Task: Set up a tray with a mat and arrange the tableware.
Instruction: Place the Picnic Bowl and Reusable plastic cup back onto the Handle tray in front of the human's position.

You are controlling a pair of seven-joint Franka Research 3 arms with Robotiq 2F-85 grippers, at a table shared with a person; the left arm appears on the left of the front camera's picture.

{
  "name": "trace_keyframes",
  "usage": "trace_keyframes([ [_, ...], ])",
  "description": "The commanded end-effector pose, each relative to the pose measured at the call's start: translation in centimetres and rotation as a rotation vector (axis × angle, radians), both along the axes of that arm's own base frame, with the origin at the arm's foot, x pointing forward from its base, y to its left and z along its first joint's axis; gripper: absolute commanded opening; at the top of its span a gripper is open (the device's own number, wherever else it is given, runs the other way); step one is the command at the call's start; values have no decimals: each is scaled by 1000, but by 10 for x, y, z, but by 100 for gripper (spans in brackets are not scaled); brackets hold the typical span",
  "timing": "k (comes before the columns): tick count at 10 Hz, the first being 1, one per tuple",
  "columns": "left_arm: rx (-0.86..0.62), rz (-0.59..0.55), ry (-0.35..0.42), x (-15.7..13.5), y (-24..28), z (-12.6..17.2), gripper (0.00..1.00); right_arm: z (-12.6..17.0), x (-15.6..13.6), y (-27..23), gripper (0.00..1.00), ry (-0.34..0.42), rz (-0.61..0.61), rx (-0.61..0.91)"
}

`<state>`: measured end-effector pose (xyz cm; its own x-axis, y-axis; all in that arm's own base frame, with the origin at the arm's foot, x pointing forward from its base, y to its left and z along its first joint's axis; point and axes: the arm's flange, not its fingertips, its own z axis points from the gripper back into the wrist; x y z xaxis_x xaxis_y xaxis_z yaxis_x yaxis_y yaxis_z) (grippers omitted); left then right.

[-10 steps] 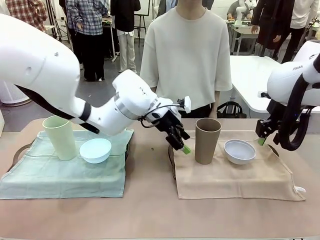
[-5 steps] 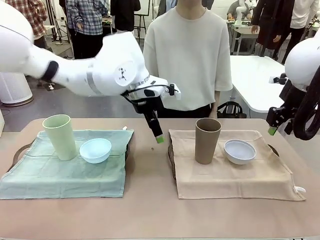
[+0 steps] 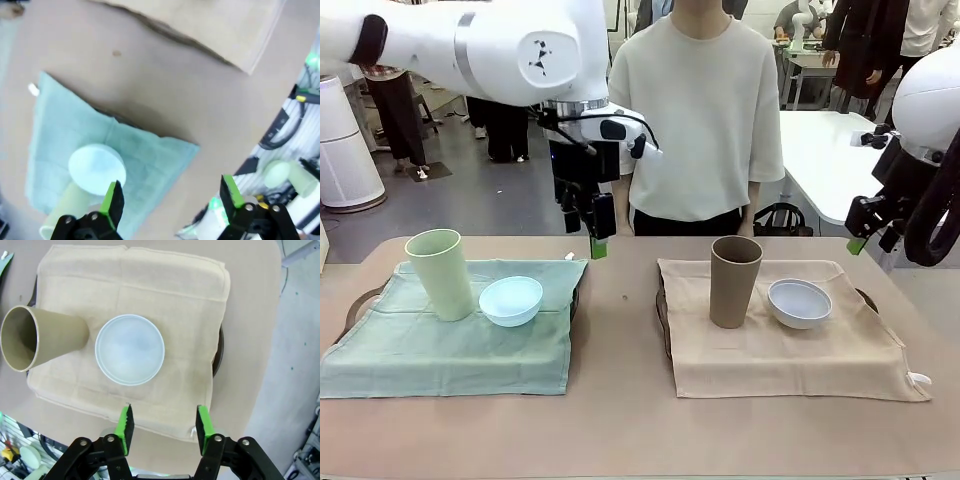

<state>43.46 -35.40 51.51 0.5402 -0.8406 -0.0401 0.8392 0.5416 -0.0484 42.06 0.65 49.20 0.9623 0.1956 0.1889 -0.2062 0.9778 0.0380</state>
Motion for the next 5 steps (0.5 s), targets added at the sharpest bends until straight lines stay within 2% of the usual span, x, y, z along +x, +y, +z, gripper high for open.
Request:
trace_keyframes([
  [1, 31, 69, 7, 0, 7, 9, 100, 7, -3, 0, 81, 14, 10, -8],
  [2, 20, 92, -4, -4, 14, 12, 100, 8, 2, -2, 100, 54, -45, -27],
  [3, 6, 111, -16, -6, 24, 14, 100, 6, 9, -4, 86, 87, -107, -40],
  [4, -10, 128, -24, -11, 33, 14, 100, 3, 13, -5, 100, 100, -133, -57],
  [5, 14, 71, 4, 1, 13, 13, 100, -4, 22, -9, 100, 104, -126, -79],
])
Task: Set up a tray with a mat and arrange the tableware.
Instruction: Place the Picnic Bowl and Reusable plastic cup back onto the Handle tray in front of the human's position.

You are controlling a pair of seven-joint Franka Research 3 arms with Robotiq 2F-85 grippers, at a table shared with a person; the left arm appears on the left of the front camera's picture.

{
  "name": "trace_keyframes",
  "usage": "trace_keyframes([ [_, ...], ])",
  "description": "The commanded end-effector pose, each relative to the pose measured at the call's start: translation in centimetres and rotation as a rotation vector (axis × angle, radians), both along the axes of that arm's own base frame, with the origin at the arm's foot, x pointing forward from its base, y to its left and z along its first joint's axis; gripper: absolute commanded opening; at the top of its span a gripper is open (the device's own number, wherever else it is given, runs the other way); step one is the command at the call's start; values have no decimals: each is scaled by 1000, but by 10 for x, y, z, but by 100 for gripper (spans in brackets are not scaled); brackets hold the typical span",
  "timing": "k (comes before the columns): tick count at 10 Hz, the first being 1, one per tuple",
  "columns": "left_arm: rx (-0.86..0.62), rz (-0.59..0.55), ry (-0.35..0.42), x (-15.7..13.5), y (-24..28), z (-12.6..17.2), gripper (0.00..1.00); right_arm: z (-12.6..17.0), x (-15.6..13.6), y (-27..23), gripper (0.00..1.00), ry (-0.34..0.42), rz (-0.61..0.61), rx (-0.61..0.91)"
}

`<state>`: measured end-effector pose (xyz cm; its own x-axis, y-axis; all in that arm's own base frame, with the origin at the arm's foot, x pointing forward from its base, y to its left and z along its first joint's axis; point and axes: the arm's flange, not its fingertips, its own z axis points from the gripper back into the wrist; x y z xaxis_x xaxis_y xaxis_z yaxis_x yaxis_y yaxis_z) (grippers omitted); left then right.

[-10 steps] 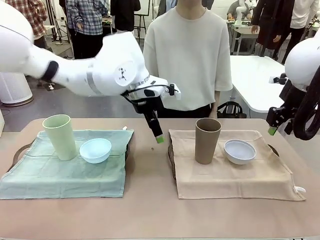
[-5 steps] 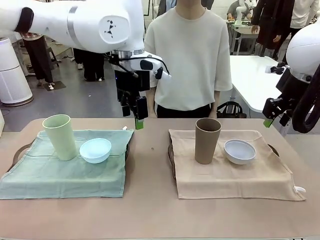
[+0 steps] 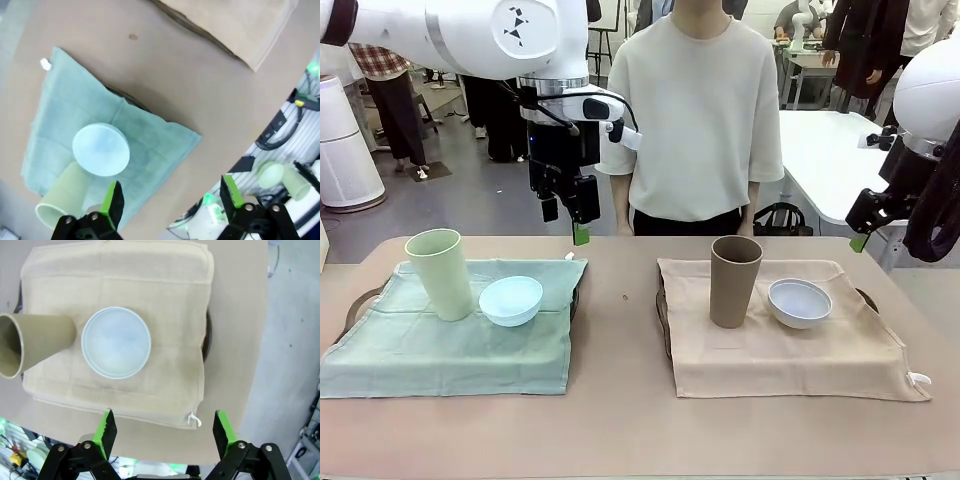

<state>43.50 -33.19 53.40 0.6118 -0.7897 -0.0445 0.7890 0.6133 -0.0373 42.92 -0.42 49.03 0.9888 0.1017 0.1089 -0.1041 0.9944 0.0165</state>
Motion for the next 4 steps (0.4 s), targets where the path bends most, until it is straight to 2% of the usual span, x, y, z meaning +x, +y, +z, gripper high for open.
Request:
trace_keyframes([
  [1, 3, -16, 11, 1, -9, -6, 100, 4, -6, 4, 100, -17, 25, 15],
  [4, 3, -16, 11, 1, -9, -6, 100, 4, -6, 4, 100, -17, 25, 15],
])
